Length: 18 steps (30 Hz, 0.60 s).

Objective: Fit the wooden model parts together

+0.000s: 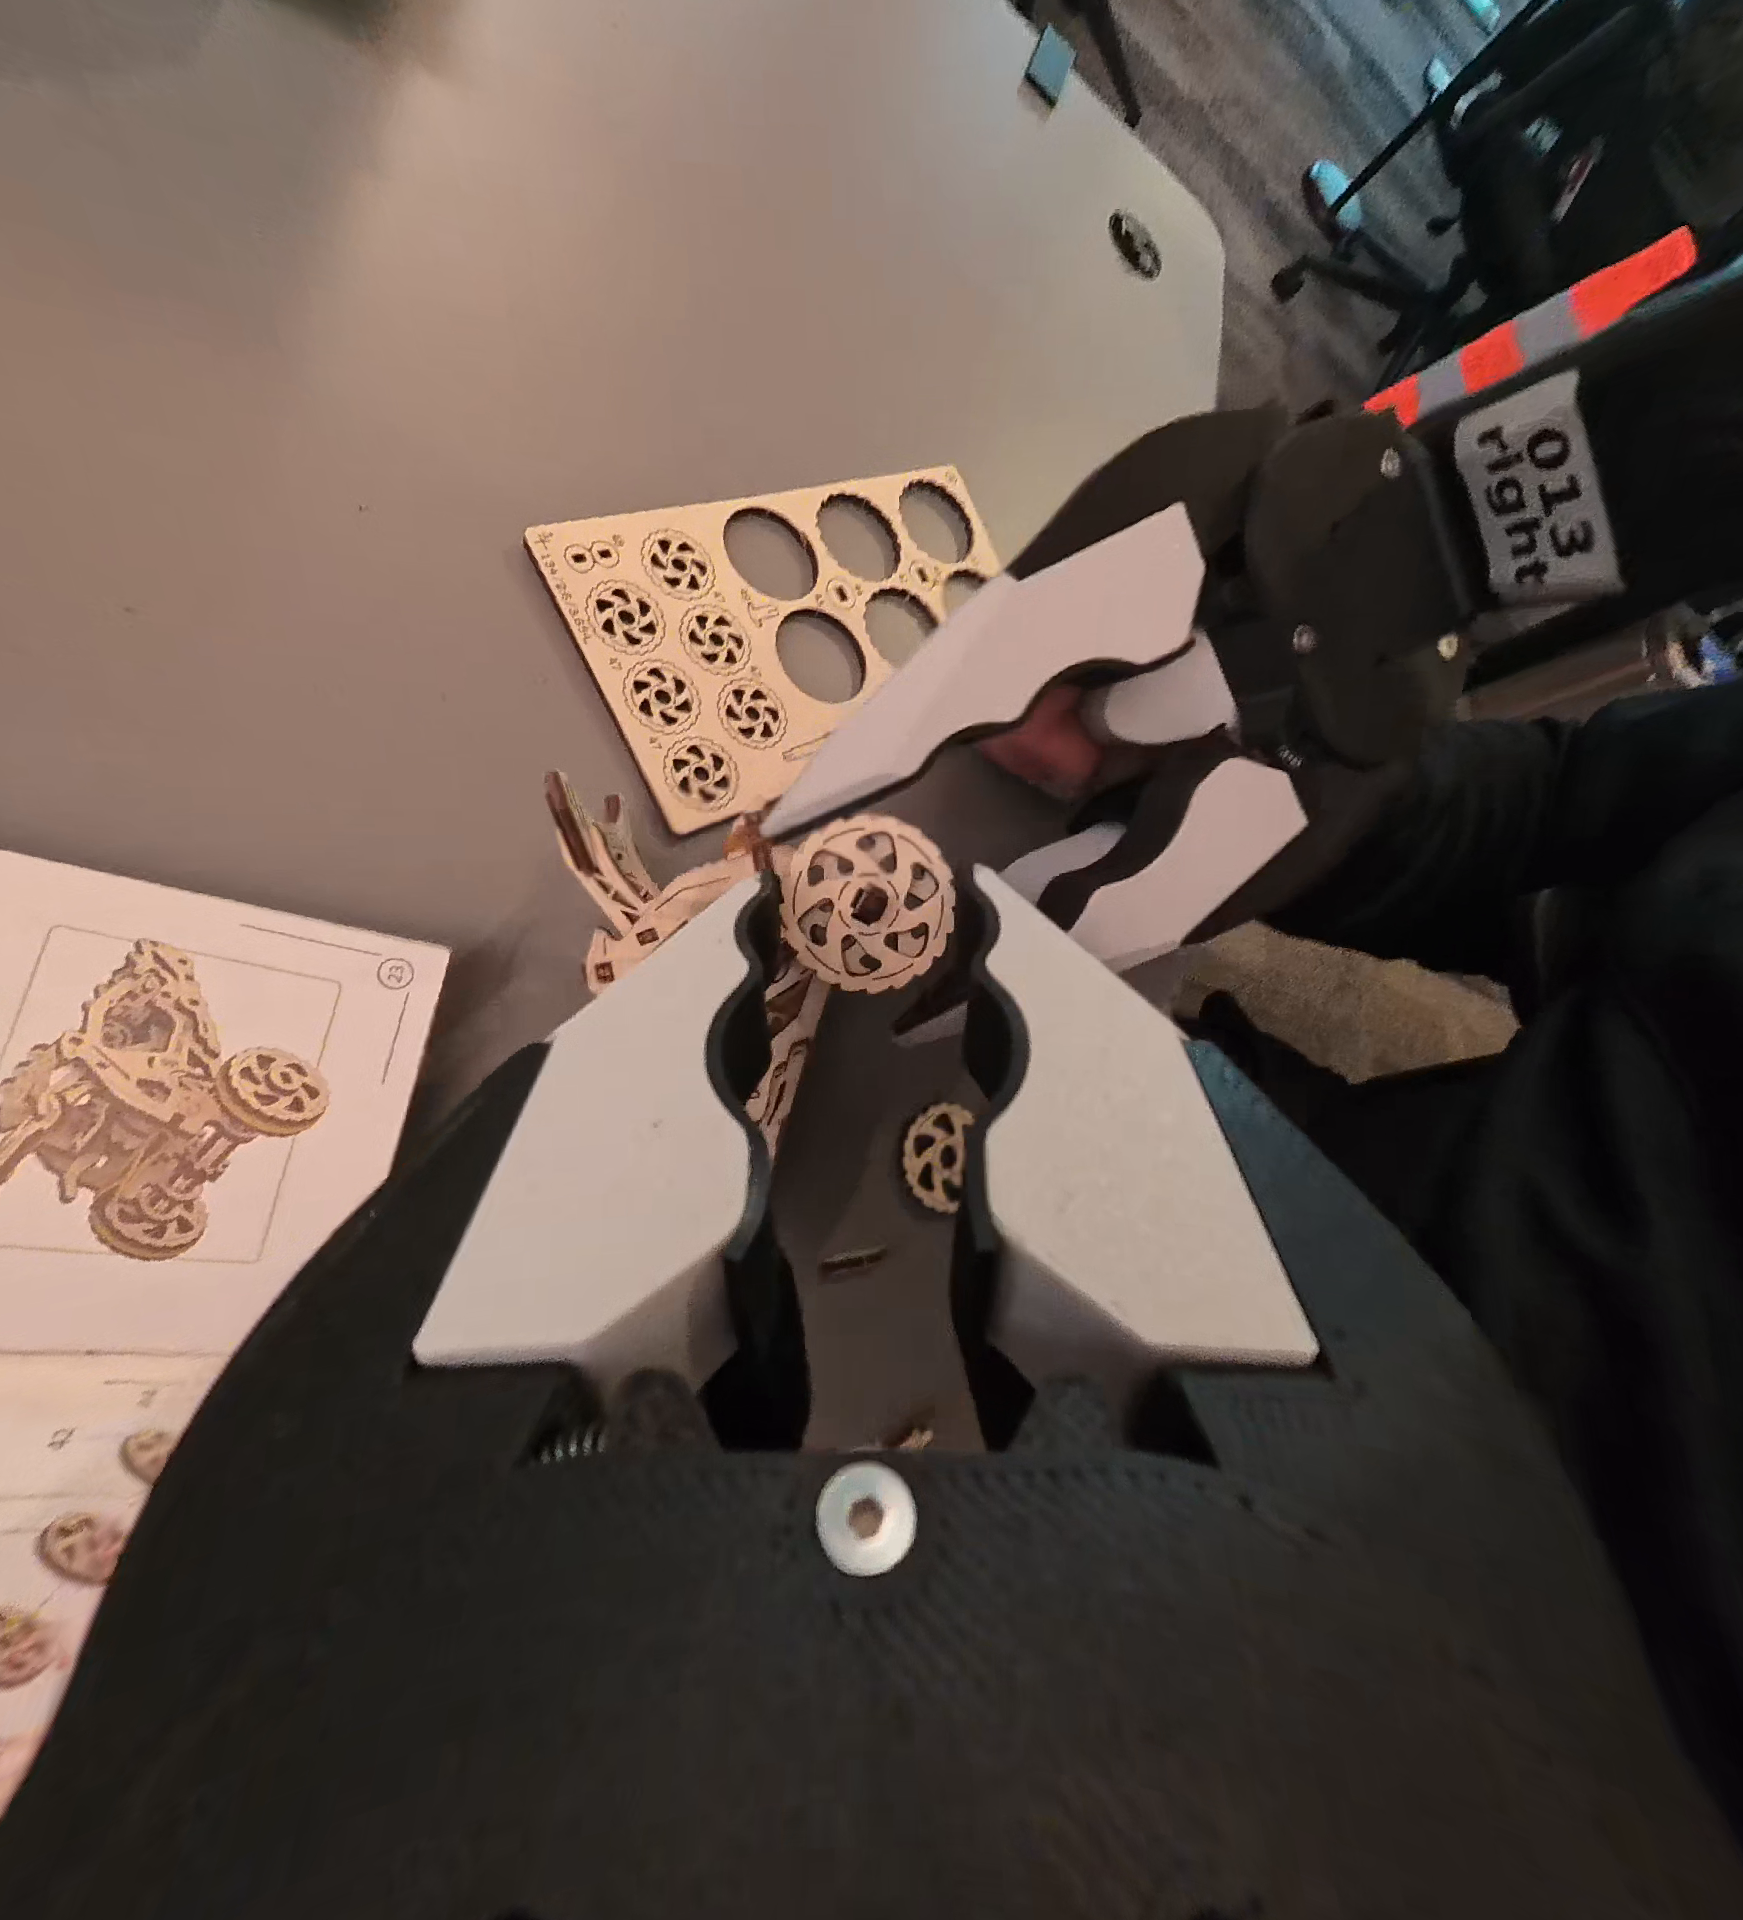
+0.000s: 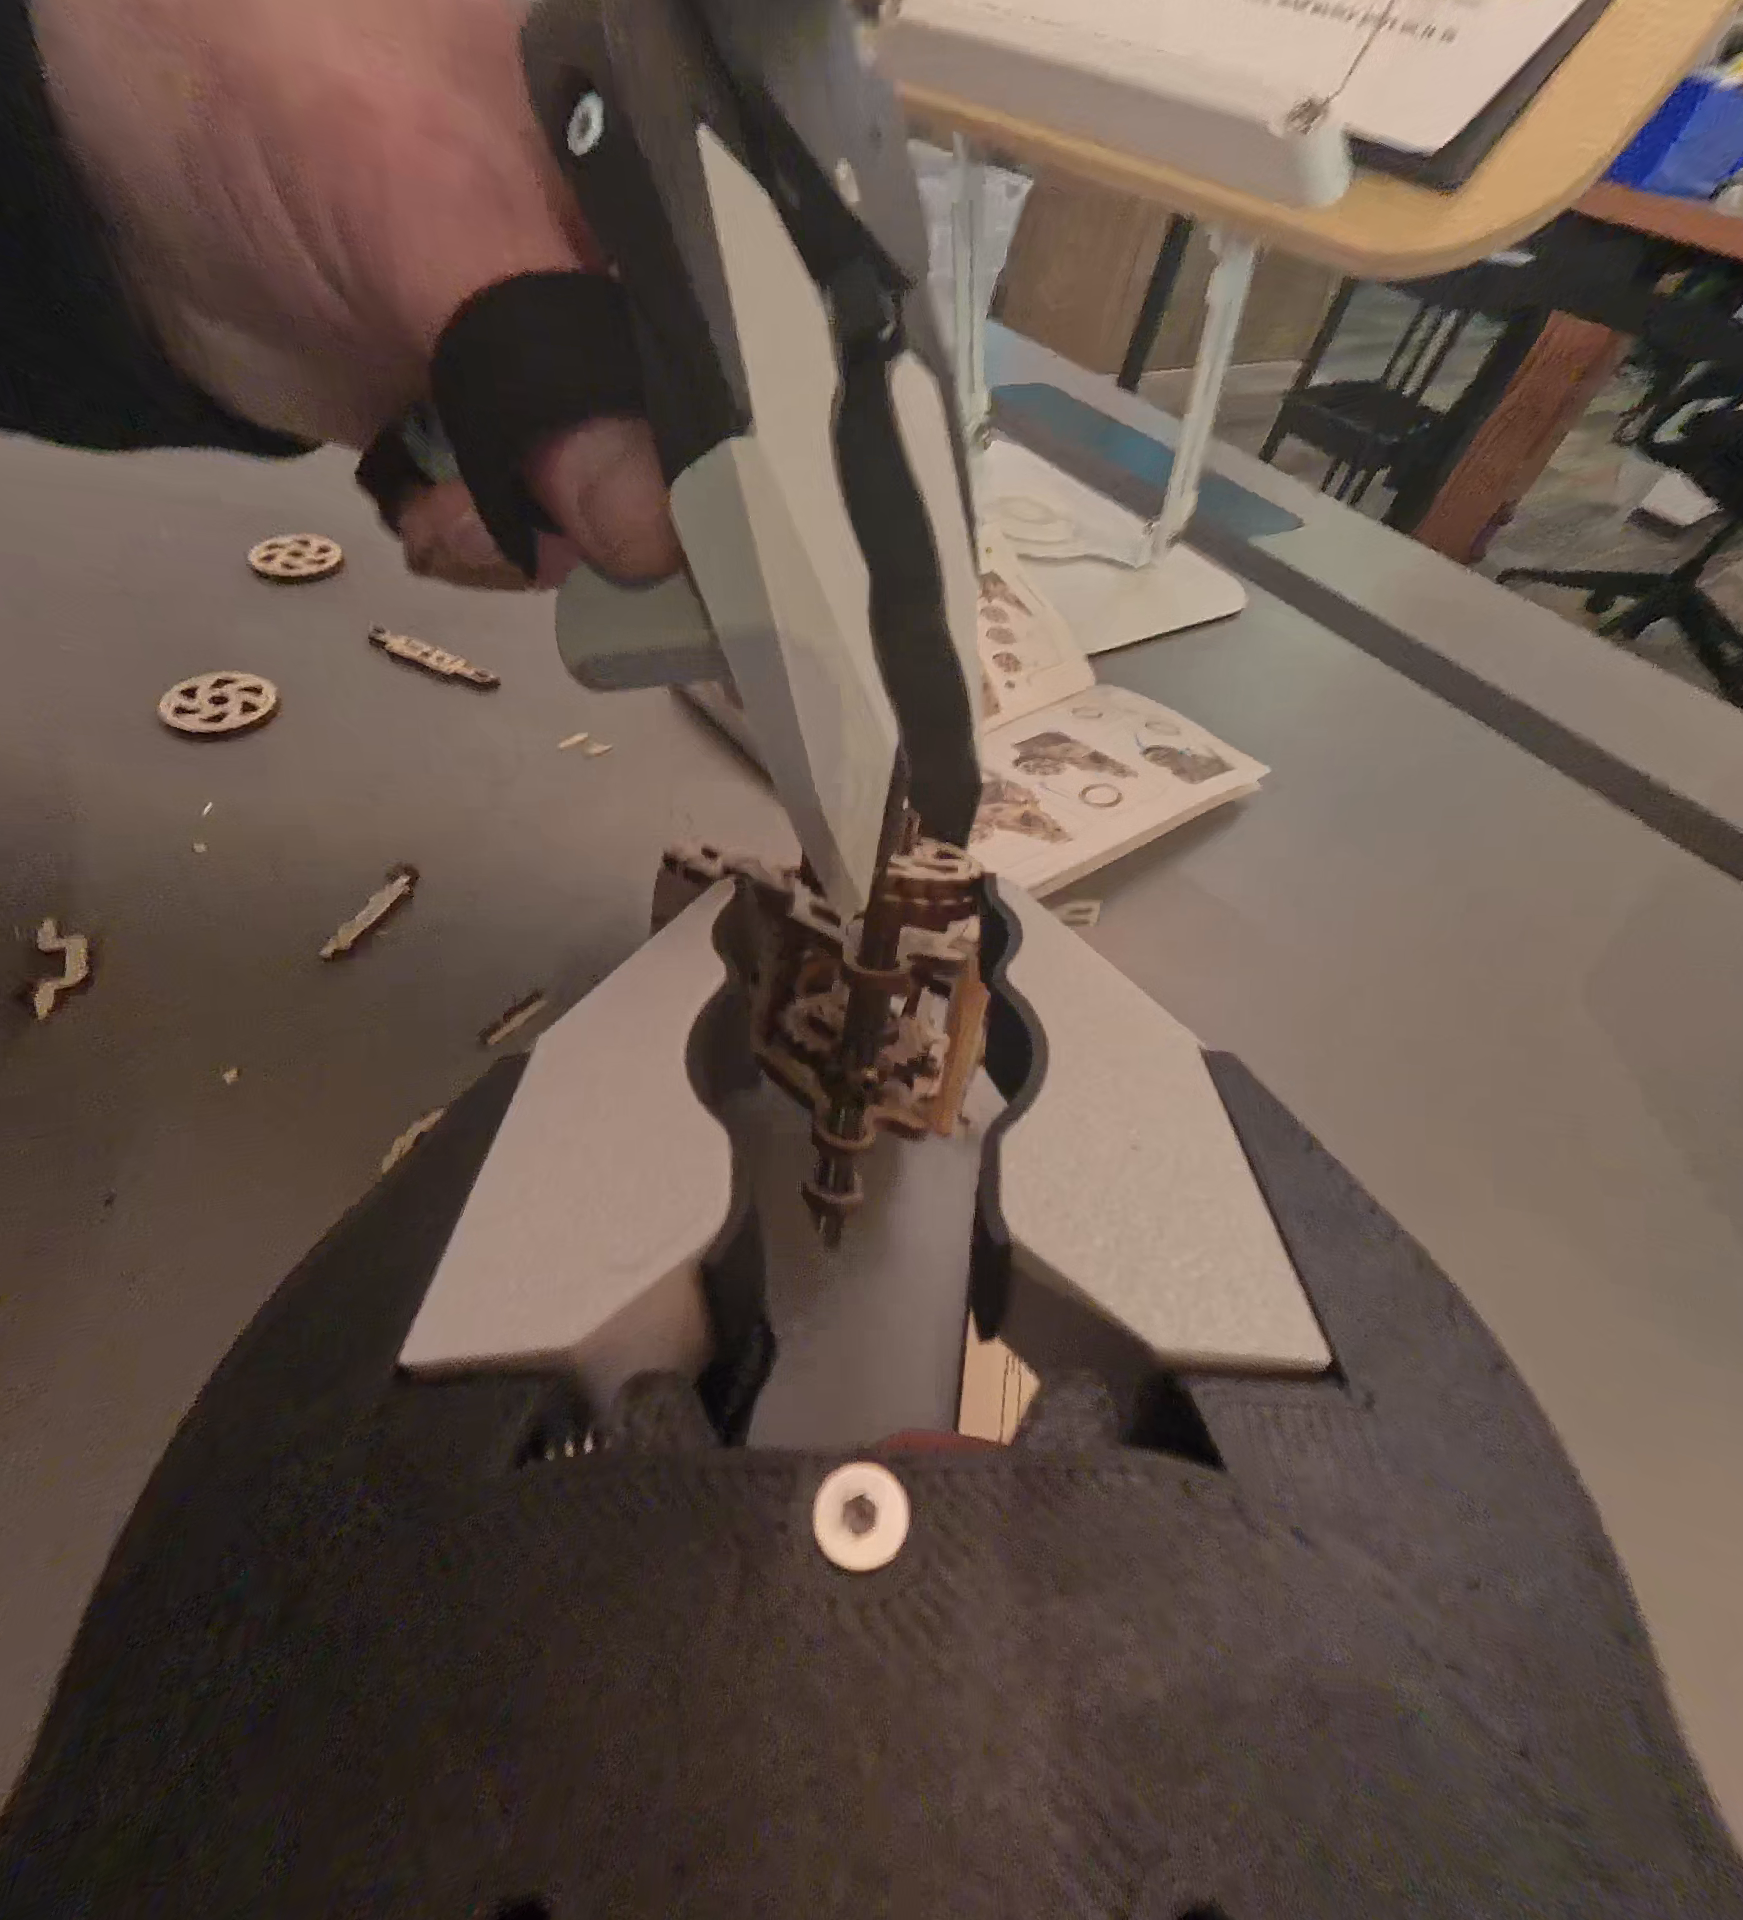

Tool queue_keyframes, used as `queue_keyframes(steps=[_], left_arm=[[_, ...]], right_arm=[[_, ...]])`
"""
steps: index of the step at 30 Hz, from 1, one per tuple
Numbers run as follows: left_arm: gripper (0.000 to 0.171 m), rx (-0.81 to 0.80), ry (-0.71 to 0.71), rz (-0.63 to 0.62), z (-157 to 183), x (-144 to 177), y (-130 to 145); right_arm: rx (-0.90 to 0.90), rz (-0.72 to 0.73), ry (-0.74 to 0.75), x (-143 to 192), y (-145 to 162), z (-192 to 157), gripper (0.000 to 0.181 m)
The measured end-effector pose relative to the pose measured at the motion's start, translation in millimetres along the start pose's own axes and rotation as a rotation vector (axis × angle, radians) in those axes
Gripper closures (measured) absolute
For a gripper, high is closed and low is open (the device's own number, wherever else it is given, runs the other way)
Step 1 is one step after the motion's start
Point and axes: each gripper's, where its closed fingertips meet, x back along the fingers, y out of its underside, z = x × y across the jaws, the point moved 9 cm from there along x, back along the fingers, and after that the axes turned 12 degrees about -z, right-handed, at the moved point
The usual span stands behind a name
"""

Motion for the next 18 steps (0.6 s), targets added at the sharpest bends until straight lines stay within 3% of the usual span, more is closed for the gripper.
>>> queue_keyframes(steps=[2, 10, 18], left_arm=[[0.141, 0.024, 0.027, 0.065, 1.7, -0.5, -0.1], [0.142, 0.039, 0.032, 0.15, 3.8, 1.4, 3.7], [0.142, 0.026, 0.037, 0.132, 2.5, 1.8, 5.4]], right_arm=[[-0.008, 0.005, 0.059, 3.5, -3.3, 2.3, 0.15], [-0.009, -0.001, 0.084, 5.4, -6.8, 0.7, 0.151], [0.04, 0.009, 0.094, 3.5, -3.7, -1.5, 0.151]])
